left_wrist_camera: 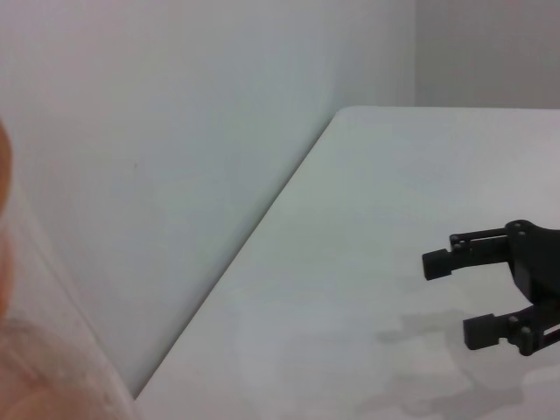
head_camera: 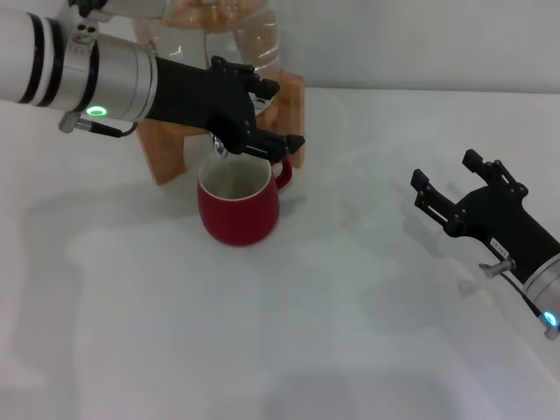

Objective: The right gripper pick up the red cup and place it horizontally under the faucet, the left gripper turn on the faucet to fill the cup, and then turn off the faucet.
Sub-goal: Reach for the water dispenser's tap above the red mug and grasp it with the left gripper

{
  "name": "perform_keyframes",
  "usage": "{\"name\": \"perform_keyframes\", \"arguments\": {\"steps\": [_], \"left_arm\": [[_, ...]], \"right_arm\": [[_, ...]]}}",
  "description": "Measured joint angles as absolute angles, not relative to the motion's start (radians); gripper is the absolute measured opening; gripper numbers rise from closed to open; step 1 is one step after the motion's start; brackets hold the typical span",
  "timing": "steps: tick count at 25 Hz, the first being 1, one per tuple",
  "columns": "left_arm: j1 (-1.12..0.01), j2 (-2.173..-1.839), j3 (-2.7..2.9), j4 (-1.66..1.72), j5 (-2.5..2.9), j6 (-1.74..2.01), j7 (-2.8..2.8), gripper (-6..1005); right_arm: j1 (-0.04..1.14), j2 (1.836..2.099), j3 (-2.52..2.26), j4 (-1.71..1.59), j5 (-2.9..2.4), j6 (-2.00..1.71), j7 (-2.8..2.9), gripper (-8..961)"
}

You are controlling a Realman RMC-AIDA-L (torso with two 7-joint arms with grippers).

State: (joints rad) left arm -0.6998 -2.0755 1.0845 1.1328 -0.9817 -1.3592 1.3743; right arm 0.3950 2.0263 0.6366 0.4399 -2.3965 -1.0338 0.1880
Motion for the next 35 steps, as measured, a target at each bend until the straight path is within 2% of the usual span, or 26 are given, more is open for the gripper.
{"name": "perform_keyframes", "arguments": {"steps": [35], "left_arm": [[-0.707,-2.075,1.109,1.091,-0.955,-1.311,1.385,852]], "right_arm": [[0.396,2.025,0.637,0.436,-2.399,-1.034,0.198,842]]}}
